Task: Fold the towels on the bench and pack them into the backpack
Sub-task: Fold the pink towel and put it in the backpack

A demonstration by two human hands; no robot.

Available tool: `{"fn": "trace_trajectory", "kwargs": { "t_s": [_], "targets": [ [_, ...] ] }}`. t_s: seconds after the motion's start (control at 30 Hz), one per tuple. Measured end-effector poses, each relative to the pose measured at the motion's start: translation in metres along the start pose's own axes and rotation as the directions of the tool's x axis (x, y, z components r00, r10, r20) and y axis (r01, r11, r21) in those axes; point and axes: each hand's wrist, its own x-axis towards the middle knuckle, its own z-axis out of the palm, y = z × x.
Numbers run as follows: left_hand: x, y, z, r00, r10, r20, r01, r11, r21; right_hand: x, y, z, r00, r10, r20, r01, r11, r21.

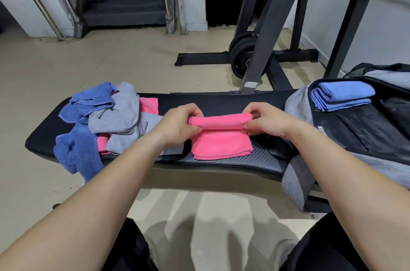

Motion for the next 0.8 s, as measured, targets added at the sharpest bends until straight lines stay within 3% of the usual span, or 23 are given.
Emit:
{"fn": "trace_trajectory", "kwargs": {
  "t_s": [0.1, 0.2, 0.37, 0.5, 0.6, 0.67, 0.8],
  "targets": [
    [-0.014, -0.004, 0.004, 0.996, 0.086, 0.006, -0.086, 0.993, 0.081, -0.011, 0.006, -0.003, 0.992, -0.122, 0.036, 0.127, 0.972, -0.2],
    [-0.027, -0.009, 0.012, 0.984, 0.177, -0.002, -0.174, 0.97, 0.171, -0.022, 0.008, -0.001, 0.987, -0.136, 0.087, 0.151, 0.965, -0.215],
    [-0.042, -0.011, 0.025, 0.97, 0.244, -0.022, -0.228, 0.931, 0.286, -0.025, 0.01, 0.007, 0.991, -0.134, 0.004, 0.131, 0.964, -0.233],
    [-0.052, -0.009, 0.035, 0.952, 0.307, -0.007, -0.273, 0.855, 0.441, -0.026, 0.009, 0.02, 0.972, -0.198, -0.125, 0.126, 0.892, -0.435],
    [-0.056, 0.0, 0.039, 0.952, 0.304, -0.019, -0.244, 0.798, 0.55, -0.024, 0.009, 0.032, 0.945, -0.292, -0.149, 0.159, 0.805, -0.572],
    [-0.053, 0.008, 0.037, 0.968, 0.246, -0.056, -0.176, 0.819, 0.547, -0.024, 0.007, 0.036, 0.944, -0.307, -0.119, 0.161, 0.746, -0.646],
    [-0.031, 0.024, 0.046, 0.953, 0.168, -0.252, -0.025, 0.873, 0.487, -0.028, -0.001, 0.043, 0.966, -0.222, -0.135, 0.061, 0.7, -0.711]
  ]
}}
